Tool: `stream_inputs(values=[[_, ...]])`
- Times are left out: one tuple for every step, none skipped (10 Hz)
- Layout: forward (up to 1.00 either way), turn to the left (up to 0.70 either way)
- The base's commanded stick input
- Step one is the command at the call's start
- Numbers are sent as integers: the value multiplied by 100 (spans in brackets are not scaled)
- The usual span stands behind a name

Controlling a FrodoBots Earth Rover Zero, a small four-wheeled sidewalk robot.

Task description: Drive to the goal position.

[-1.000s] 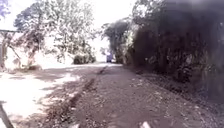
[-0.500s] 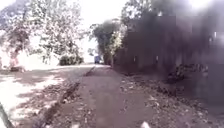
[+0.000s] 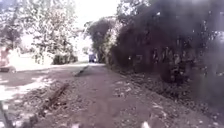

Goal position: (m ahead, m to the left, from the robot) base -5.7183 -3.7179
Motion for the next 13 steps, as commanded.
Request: stream_inputs(values=[[68, 0], [68, 0], [68, 0], [63, -1], [37, -5], [11, -10], [0, -60], [0, -61], [0, -63], [0, -63], [0, -63], [0, -63], [0, -63]])
